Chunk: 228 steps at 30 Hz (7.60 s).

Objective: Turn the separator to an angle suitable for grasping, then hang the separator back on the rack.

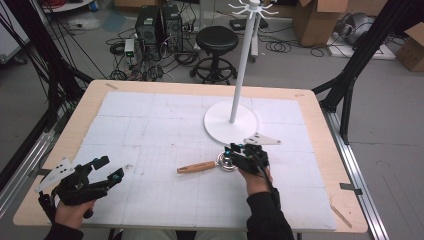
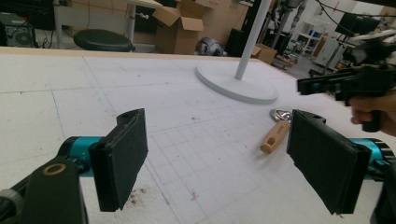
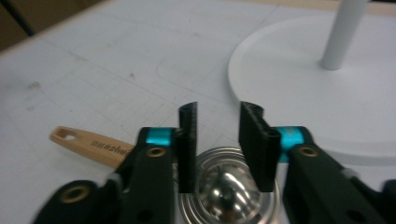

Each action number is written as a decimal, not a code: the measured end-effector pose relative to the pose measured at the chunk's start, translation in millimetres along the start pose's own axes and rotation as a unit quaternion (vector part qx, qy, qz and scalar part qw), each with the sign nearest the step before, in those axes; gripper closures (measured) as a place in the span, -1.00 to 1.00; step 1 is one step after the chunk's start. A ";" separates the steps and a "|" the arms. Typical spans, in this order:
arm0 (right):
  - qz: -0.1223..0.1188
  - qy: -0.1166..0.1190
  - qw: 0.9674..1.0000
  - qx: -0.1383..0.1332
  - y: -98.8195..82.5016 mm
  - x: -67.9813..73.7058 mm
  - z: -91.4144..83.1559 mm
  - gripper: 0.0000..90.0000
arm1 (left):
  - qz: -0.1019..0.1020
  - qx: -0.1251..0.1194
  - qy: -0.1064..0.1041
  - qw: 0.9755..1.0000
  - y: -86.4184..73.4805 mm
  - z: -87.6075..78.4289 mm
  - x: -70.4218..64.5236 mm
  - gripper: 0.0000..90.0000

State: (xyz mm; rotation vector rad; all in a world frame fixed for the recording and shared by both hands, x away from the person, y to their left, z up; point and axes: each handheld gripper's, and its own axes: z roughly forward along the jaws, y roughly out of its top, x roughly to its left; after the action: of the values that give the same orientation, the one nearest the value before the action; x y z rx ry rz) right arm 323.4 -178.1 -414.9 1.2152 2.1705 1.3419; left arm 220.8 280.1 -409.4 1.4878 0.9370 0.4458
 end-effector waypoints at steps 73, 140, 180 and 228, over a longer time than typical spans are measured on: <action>-0.050 0.020 0.999 -0.008 -0.2 15.2 -14.2 -0.64 | 0.002 -0.006 0.027 1.000 4.3 -8.4 9.9 -0.62; -0.111 0.020 0.983 0.144 25.9 39.6 100.0 0.06 | -0.001 0.008 0.006 1.000 1.8 -6.7 11.1 -0.59; -0.109 0.033 0.983 0.143 30.9 44.0 89.4 0.48 | 0.001 0.011 0.006 1.000 1.7 -6.4 11.1 -0.59; -0.088 0.331 0.938 -0.060 29.6 89.1 -25.1 0.48 | 0.002 -0.009 -0.225 0.974 52.6 9.7 -42.9 -0.38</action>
State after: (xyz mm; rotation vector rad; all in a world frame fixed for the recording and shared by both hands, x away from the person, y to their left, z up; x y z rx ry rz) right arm 269.5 -116.1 -362.8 0.5372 2.4863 1.9677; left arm 217.7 246.0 -350.0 1.4907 0.5686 0.1076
